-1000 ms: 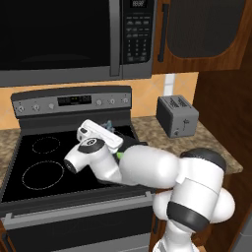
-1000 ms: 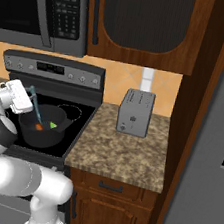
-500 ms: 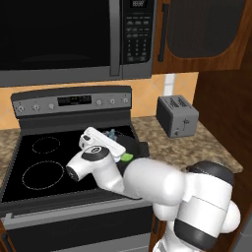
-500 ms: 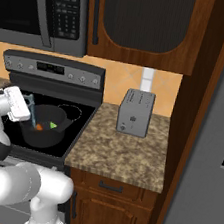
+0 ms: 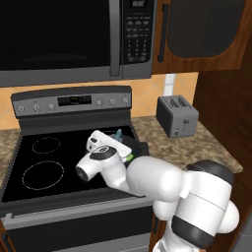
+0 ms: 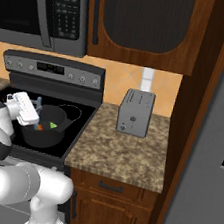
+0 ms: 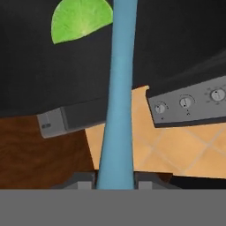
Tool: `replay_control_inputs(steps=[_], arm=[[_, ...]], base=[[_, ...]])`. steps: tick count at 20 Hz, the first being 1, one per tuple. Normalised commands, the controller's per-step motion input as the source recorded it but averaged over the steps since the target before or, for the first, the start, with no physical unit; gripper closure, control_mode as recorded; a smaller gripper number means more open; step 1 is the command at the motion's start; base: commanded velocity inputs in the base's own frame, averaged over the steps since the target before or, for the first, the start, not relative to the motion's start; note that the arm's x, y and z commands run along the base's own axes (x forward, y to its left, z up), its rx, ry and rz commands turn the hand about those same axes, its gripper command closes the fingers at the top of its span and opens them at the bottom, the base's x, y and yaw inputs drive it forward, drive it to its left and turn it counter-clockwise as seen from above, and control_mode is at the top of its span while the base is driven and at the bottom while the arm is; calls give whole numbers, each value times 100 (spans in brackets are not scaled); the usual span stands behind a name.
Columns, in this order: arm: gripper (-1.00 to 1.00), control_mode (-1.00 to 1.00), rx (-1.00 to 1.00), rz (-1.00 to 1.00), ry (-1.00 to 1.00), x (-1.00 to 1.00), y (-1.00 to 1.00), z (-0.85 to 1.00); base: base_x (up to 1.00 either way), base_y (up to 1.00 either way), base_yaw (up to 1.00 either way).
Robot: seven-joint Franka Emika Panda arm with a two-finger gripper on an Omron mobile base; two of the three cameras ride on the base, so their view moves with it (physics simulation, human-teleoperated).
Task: Put the lemon wedge and carrot in the pot. Retrieve the spatula and lightly stir the vegetables in the pot.
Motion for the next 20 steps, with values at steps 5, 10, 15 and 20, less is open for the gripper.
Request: replay_control_inputs(steps=[5,10,15,20], arm=[[100,-100,-38,0,-2,1,-29,-20],[100,-100,-45,0,-4,0,-15,0],[100,-100,-11,0,0,0,-4,-1],[100,-100,4,0,0,0,0,16]], base=[[0,0,0],[0,0,0],[0,0,0],[0,0,0]])
